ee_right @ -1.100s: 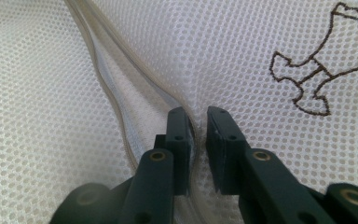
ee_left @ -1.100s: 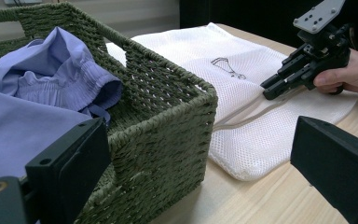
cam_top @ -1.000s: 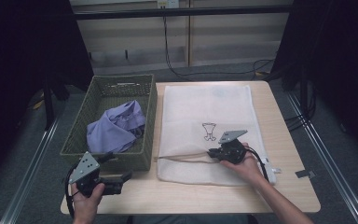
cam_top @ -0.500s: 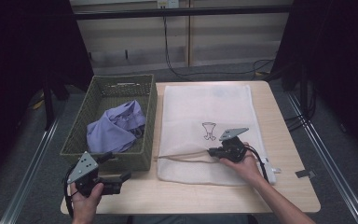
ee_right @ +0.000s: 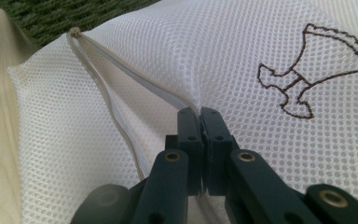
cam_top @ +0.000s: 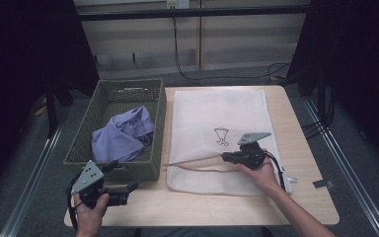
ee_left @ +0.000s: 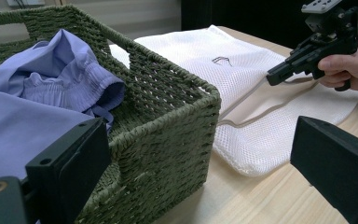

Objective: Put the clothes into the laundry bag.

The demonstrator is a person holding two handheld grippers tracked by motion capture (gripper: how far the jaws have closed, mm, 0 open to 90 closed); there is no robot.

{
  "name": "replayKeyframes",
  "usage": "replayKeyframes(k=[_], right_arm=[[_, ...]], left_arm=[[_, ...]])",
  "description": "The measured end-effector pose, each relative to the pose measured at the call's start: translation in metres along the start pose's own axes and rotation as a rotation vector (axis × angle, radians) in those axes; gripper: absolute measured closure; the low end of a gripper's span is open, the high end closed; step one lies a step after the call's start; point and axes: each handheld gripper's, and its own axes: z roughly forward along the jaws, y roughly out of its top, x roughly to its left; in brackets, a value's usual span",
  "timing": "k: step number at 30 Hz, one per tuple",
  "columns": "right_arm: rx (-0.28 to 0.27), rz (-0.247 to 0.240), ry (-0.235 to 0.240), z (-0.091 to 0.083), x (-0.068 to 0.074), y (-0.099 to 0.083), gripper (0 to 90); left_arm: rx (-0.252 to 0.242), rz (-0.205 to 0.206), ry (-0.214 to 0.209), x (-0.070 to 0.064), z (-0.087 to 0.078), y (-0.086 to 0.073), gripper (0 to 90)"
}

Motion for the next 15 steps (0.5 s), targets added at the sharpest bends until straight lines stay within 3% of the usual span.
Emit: replayKeyframes(k=[15], right_arm=[[-0.070, 0.024, 0.005, -0.0099, -0.0015, 0.0043, 88.7]], left_arm=[[-0.002, 0.003, 0.004, -0.0008, 0.0000, 0.0003, 4.8]])
